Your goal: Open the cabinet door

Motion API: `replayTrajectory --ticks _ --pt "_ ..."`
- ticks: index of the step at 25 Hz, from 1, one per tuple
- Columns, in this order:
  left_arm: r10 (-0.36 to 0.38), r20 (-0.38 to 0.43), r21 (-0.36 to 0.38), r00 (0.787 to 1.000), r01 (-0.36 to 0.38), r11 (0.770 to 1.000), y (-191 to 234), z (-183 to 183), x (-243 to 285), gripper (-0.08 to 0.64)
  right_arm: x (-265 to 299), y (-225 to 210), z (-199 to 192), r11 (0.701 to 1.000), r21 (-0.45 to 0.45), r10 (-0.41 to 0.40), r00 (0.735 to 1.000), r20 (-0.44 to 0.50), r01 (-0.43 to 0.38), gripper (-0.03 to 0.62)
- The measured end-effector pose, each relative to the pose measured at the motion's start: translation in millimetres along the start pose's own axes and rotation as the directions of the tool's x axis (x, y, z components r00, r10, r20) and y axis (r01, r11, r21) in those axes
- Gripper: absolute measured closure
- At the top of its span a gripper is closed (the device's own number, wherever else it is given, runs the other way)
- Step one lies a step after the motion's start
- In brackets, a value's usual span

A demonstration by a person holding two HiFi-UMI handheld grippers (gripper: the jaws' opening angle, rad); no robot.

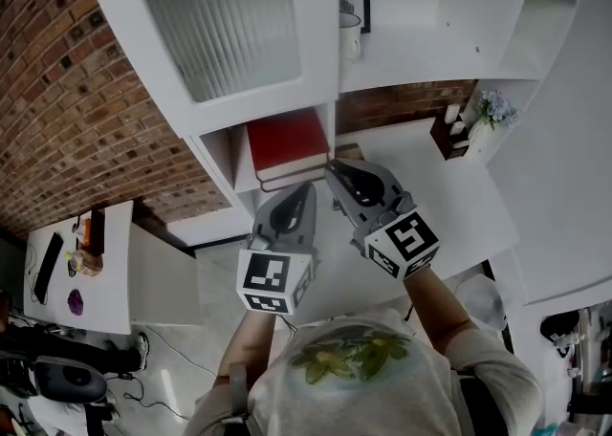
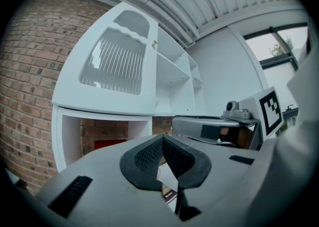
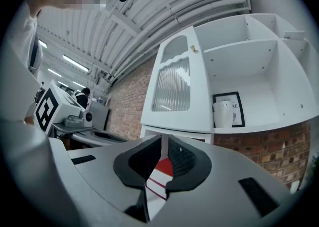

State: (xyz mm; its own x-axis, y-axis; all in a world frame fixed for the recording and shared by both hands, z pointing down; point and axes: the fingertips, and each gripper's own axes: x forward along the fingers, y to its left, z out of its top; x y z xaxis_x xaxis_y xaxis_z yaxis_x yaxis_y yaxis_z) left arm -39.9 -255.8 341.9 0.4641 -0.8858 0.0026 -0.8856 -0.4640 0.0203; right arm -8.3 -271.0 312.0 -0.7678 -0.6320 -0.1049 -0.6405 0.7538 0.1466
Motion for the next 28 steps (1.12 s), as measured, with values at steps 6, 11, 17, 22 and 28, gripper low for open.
replayTrajectory --ticks 6,11,17,22,28 --pt "-0.007 0.002 0.01 1.0 0.007 1.0 2.3 2.8 6.4 0.552 5.6 -9.7 7.4 1.0 -0.011 -0.017 1.0 0.018 0.017 0.569" --pt "-0.012 -0.003 0.017 1.0 0.012 1.0 3.2 3.9 11.4 0.552 10.6 -15.9 14.5 1.0 -0.018 -0.02 0.999 0.031 0.02 0.569" --pt "-0.018 0.003 0.024 1.0 0.018 1.0 5.0 6.9 15.0 0.552 18.1 -19.9 20.0 0.999 -0.029 -0.016 0.999 0.037 0.017 0.569" --pt "-0.018 0.01 0.034 1.0 0.018 0.999 6.7 11.1 17.5 0.552 22.5 -24.8 23.1 0.999 -0.04 -0.019 0.999 0.038 0.021 0.569" --pt "-0.009 0.014 0.028 1.0 0.009 1.0 12.9 12.3 22.5 0.552 29.0 -33.5 24.1 0.997 -0.07 -0.031 0.999 0.039 0.034 0.568"
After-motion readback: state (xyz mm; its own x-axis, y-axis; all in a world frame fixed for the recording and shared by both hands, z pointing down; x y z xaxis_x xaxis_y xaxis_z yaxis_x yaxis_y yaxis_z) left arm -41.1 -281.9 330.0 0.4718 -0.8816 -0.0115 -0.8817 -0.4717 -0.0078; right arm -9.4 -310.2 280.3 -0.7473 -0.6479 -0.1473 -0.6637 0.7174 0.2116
